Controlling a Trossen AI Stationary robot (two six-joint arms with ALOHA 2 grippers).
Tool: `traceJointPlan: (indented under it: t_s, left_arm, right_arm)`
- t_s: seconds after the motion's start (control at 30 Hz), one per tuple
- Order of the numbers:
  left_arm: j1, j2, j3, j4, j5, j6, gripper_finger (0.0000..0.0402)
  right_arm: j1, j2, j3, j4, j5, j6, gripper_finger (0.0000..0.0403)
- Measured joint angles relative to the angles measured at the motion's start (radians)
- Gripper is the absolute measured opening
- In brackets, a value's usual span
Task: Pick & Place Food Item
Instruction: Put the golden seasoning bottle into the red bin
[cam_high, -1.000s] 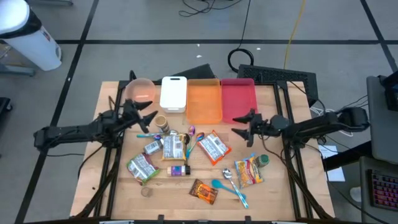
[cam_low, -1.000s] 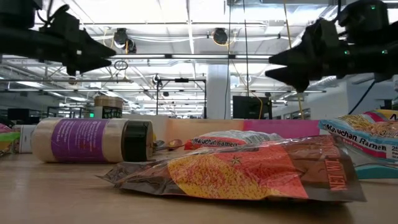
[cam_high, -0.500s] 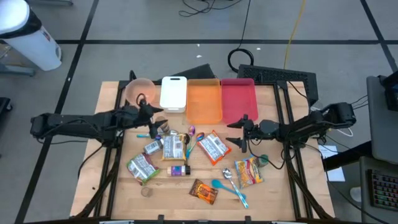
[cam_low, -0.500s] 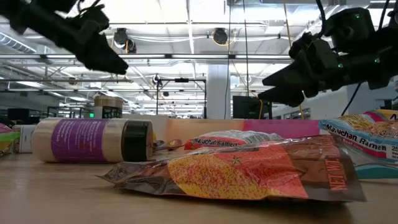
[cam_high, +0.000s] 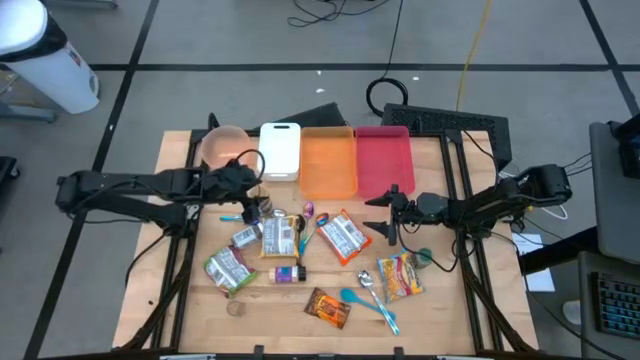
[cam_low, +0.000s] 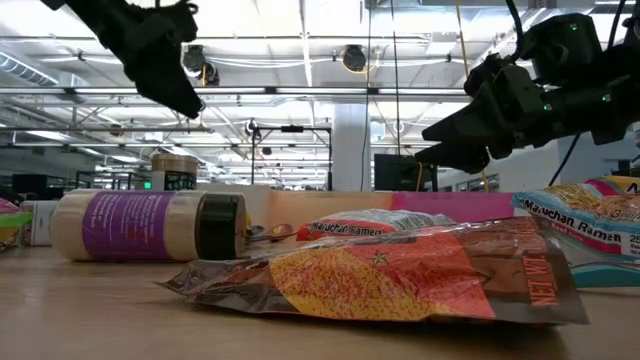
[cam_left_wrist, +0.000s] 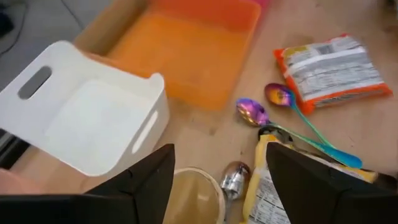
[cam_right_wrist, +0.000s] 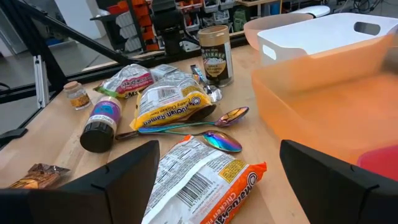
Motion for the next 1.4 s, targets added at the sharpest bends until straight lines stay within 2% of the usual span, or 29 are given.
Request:
traceJointPlan:
  t_s: [0.1,0.2,0.47,0.63,0.9,1.2,1.4]
  left_arm:
    - [0.014,0.047,0.0,-0.002,-0.043,-0.035,0.0275]
    - [0.034,0.092,0.0,-0.003,-0.041,-0.06,0.0288]
    - [0.089,0.174,0.0,-0.005,0.028,-0.093,0.0335]
    - [0.099,0.179,0.07,-0.096,0.073,-0.056,0.0352]
    - [0.099,0.179,0.174,-0.292,0.057,-0.088,0.0342]
    - [0.1,0.228,0.178,-0.325,0.106,-0.107,0.033]
    - [0.1,0.32,0.178,-0.326,0.103,-0.094,0.0331]
  right_arm:
    - [0.0,0.0,0.0,-0.001,0.0,0.0,0.0328]
    - [0.0,0.0,0.0,-0.009,0.0,-0.002,0.0331]
    - [0.0,0.0,0.001,-0.111,-0.001,0.025,0.0326]
    - [0.0,0.0,0.001,-0.114,-0.001,0.04,0.0328]
    - [-0.001,0.0,0.001,-0.114,0.0,0.043,0.0325]
    - [-0.006,0.0,0.001,-0.106,0.002,0.046,0.0326]
    - [-0.022,0.0,0.002,-0.103,0.003,0.046,0.0326]
